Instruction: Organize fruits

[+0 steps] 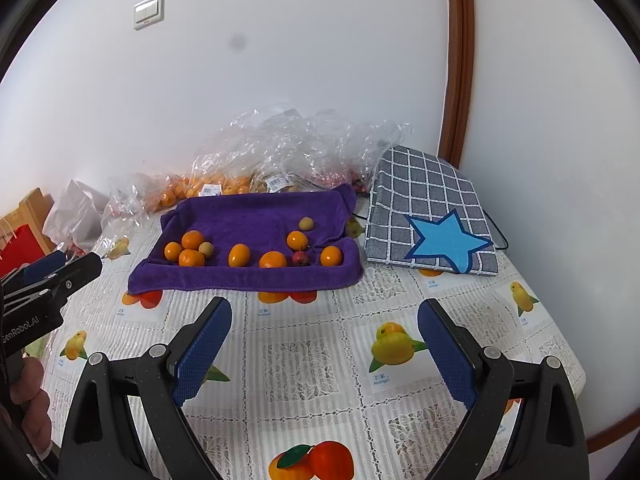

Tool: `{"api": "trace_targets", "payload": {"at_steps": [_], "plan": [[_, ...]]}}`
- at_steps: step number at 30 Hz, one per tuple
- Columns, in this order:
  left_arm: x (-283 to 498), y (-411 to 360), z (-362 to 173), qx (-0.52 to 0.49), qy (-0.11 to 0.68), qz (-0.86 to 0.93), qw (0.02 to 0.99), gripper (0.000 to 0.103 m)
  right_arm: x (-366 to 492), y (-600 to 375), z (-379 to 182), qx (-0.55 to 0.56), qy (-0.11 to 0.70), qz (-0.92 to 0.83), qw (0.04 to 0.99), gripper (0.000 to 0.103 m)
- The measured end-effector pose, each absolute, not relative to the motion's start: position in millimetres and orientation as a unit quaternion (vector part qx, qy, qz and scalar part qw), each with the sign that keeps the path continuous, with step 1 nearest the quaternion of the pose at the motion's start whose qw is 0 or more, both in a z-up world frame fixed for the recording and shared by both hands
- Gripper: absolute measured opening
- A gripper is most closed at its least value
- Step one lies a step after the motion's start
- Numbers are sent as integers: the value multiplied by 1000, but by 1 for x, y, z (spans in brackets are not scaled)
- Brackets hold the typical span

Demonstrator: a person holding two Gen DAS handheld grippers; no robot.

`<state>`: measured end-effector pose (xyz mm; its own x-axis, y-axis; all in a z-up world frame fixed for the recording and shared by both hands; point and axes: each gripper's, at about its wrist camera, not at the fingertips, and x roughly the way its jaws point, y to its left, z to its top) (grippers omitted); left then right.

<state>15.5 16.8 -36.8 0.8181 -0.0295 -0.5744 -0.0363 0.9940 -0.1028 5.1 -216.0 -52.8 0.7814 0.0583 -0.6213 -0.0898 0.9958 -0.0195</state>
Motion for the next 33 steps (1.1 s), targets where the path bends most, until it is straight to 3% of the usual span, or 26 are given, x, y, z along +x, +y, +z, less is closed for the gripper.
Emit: {"api": "trace_targets", "payload": {"at_steps": [33], "plan": [[13,17,-33,-54,300,0,952,84,1,-214,-49,-24,324,38,945,93]]}}
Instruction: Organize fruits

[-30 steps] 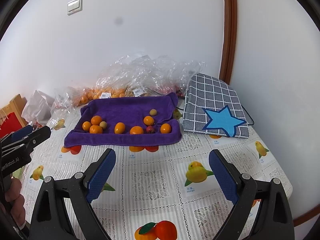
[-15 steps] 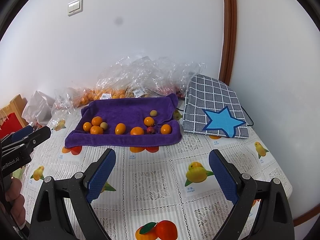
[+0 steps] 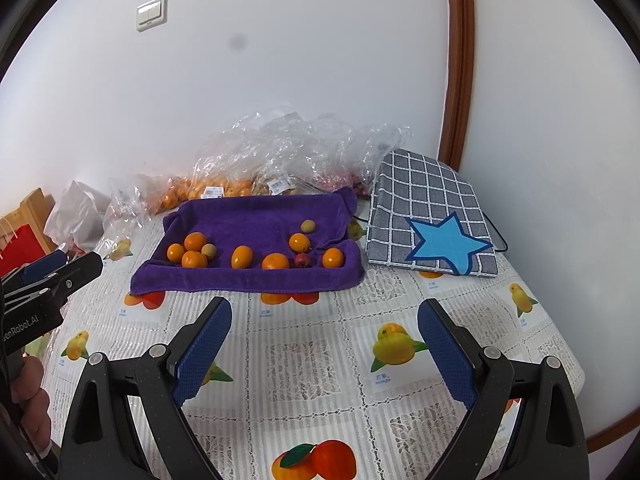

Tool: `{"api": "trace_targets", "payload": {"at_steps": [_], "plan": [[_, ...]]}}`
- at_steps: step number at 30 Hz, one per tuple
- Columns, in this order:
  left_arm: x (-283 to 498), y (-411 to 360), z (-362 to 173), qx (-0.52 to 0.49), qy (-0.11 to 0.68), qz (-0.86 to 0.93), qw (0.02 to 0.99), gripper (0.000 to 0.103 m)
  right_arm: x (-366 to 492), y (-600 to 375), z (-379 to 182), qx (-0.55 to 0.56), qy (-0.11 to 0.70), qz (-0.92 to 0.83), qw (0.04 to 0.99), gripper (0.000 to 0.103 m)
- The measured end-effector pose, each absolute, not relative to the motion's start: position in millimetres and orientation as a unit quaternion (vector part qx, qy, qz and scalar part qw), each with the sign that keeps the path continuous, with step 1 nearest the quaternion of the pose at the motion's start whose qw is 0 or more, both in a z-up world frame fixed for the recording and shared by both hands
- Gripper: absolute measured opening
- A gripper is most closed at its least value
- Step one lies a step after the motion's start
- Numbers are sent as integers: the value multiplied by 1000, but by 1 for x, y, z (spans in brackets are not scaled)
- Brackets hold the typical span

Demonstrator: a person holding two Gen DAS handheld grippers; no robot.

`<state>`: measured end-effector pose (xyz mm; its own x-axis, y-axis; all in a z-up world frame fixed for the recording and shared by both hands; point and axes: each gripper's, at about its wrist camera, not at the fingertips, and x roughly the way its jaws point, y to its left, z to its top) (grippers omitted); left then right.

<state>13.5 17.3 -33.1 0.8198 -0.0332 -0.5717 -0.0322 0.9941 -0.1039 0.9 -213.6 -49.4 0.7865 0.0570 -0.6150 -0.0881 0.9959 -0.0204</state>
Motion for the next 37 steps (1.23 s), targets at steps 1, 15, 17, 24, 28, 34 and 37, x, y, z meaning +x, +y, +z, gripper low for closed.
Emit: {"api": "trace_targets", "payload": {"at_steps": [1,15,17,24,28,34,37], "plan": [[13,17,-33,-55,300,0,952,84,1,-214,-50,-24,324,38,945,93],[11,17,-30,-56,297,-1,953,84,1,-214,-49,-25,324,39,945,93],[11,17,-30,-56,297,-1,953,84,1,-215,-49,-25,323,39,945,93],[11,18,-29,-57,295,-2,954,84,-1,-214,-45,-26,320,38,946,93],[11,19,-29,-57,295,-3,954,84,-3,-213,-44,-27,318,37,947,93],[13,20,-29,-59,295,-1,954,84,-3,-212,-45,-26,318,37,947,93],[14,22,-33,-59,292,3,955,86,-3,-208,-46,-31,319,39,947,93]]}}
